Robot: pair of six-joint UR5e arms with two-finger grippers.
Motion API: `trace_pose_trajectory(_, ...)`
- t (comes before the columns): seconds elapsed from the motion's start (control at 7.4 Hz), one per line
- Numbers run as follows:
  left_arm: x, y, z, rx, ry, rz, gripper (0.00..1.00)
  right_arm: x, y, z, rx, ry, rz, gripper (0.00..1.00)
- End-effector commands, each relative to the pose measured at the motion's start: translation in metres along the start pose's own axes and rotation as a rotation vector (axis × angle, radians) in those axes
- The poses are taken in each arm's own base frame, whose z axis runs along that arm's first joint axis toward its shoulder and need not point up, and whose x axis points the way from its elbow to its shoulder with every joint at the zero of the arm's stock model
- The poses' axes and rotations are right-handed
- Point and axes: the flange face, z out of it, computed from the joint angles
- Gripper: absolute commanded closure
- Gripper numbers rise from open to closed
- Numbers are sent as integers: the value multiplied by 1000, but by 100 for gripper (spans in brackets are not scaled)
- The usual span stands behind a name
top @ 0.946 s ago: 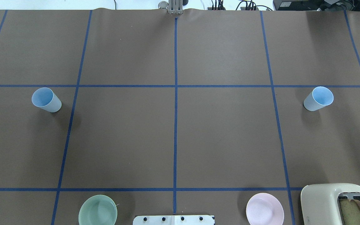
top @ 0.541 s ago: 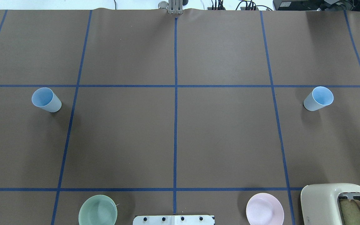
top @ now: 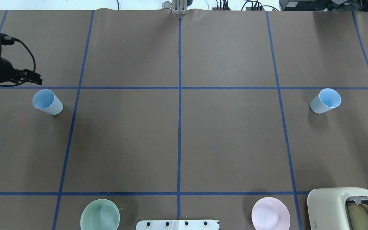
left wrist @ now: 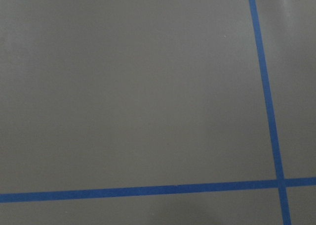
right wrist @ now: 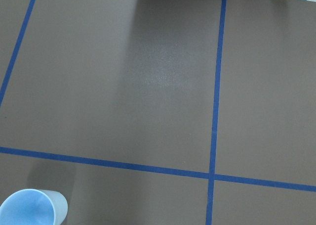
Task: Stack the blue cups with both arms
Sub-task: 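Reach the left gripper down to the light-blue cup near it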
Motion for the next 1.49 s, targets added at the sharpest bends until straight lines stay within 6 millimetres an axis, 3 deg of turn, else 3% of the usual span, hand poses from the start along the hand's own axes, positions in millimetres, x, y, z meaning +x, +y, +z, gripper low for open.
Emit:
trace_pose_trajectory(0.0,16,17,3,-10,9,32,38,0,1,0,-2,1,1,0)
trace_pose_trajectory(0.41,5,38,-12,-18,12,35,42,3,4,3,-9,2,8,0)
trace_pose_trajectory(0.95,14,38,5,-40,9,44,57,8,5,11,-24,9,15,0)
trace_pose_trajectory(1.08,14,36,10,-45,5,42,64,9,6,13,-26,9,16,0)
trace_pose_trajectory(1.35,15,36,10,-44,8,44,97,9,5,13,-26,9,16,0)
